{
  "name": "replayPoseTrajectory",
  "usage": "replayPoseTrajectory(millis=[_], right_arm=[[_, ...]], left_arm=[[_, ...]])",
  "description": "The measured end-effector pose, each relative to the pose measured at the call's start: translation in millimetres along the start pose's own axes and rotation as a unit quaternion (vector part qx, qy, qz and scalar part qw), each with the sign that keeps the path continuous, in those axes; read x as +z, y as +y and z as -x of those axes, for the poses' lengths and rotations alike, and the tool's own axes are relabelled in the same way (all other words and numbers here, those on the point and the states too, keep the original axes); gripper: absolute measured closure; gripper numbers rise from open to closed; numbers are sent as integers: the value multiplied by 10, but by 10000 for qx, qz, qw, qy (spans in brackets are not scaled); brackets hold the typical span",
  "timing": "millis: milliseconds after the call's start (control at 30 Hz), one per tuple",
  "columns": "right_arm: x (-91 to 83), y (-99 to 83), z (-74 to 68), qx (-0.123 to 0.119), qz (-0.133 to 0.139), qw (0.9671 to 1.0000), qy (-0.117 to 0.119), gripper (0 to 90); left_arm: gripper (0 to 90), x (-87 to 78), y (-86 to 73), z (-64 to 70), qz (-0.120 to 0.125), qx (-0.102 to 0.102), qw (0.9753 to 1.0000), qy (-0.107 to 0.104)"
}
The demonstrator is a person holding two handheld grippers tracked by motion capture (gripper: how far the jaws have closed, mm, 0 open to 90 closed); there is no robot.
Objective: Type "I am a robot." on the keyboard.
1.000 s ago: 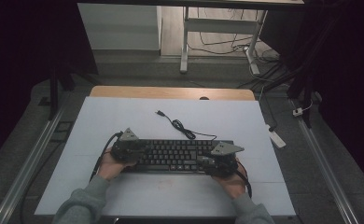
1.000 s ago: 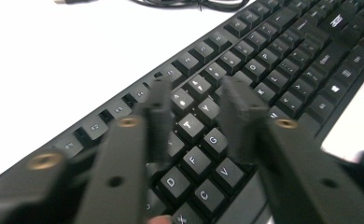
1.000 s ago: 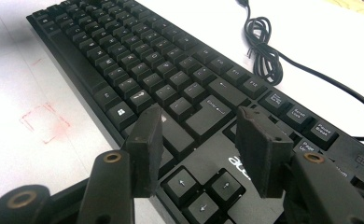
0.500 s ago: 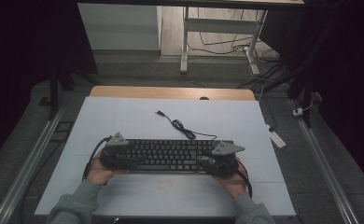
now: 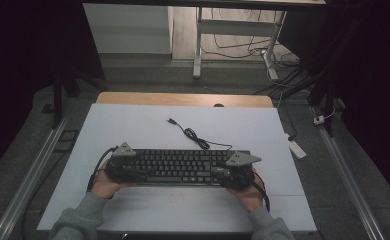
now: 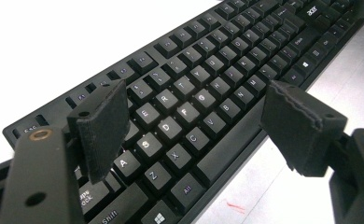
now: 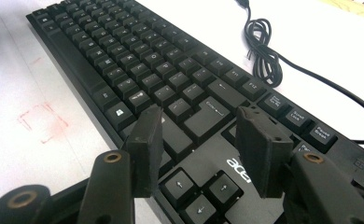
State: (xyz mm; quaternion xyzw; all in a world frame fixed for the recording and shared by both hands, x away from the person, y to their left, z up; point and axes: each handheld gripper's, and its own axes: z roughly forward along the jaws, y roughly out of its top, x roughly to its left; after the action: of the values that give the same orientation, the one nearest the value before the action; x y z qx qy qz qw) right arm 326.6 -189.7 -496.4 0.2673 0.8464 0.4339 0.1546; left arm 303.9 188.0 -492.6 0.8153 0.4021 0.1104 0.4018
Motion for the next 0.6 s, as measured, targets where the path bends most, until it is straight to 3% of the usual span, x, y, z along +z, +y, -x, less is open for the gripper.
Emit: replayPoseTrajectory(millis=[367, 600], right_arm=[[159, 174, -100, -128, 35, 9997, 208, 565], [359, 278, -175, -155, -141, 9986, 489, 757]], left_arm=[[226, 3, -1, -8, 10, -2, 10000, -23], [223, 6, -4, -6, -2, -15, 10000, -12]])
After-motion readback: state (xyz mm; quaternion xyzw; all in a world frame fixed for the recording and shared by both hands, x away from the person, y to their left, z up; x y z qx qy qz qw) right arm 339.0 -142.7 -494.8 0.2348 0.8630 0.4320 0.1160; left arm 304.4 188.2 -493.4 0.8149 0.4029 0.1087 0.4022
